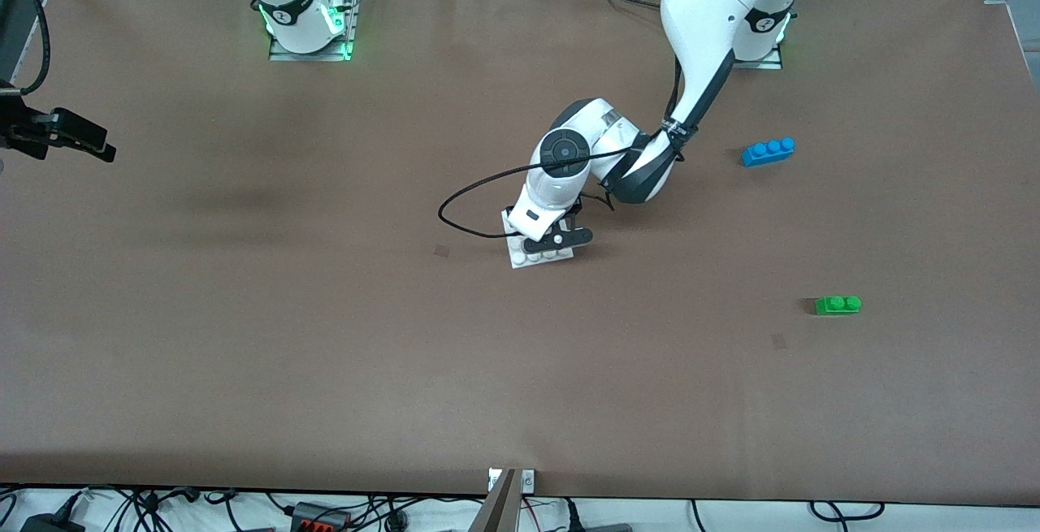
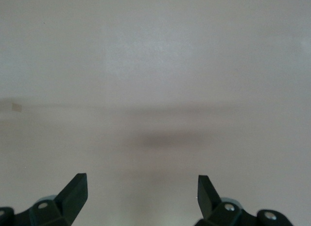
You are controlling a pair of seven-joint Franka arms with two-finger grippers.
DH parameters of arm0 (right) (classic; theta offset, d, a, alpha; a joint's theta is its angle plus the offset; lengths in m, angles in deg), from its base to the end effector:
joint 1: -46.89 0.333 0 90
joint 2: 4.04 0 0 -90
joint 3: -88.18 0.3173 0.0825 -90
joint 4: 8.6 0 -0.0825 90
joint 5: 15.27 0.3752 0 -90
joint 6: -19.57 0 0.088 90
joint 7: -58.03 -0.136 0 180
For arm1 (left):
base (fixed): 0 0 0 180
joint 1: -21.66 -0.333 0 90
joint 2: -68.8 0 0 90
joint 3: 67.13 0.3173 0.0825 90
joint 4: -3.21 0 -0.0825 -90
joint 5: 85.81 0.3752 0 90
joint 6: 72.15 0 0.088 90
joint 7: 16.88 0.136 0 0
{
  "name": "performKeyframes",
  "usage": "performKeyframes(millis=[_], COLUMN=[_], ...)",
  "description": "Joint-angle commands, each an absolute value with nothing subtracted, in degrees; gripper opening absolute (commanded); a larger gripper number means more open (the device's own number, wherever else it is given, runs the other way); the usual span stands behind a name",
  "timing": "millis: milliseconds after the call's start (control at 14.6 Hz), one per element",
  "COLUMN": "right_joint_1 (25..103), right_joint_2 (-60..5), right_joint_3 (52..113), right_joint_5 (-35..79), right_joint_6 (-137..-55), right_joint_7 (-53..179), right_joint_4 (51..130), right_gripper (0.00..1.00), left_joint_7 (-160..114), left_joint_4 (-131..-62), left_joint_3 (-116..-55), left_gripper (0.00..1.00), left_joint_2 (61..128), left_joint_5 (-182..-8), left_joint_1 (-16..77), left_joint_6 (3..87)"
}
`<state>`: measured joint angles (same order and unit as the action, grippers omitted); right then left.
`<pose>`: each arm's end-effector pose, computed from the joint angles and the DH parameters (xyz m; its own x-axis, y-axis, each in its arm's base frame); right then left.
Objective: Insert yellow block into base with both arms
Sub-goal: 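Lower the yellow brick onto the plate studs and press down with the left gripper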
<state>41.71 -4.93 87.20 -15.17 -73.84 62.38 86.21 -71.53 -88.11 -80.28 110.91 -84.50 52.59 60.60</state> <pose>0.5483 -0.0589 0.5544 0.9987 -0.0316 -0.0397 -0.0318 -0.9995 -0.0045 0.5098 -0.4677 0.1887 0.9696 0.2194 -0.1088 0.2286 -0.9701 0.0815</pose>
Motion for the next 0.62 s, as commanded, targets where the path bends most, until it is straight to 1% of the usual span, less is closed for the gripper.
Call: performKeyframes(millis=[0, 549], right_joint_1=[41.35, 41.35], right_joint_2=[-5.09, -5.09], right_joint_3=[87.39, 87.39], right_joint_5=[-14.21, -14.21], right_joint_6=[-72.98, -72.89], right_joint_7=[61.98, 61.98], right_joint_4=[85.44, 85.44], right_gripper=[1.0, 1.0], left_joint_7=[-71.55, -71.55], left_joint_4=[-88.02, -88.64], left_joint_3=[-80.05, -80.05], left_gripper=[0.35, 0.36], left_joint_2=[110.99, 111.08], left_joint_5=[-83.09, -79.75], left_joint_1=[53.13, 53.13], left_joint_6=[60.75, 60.83])
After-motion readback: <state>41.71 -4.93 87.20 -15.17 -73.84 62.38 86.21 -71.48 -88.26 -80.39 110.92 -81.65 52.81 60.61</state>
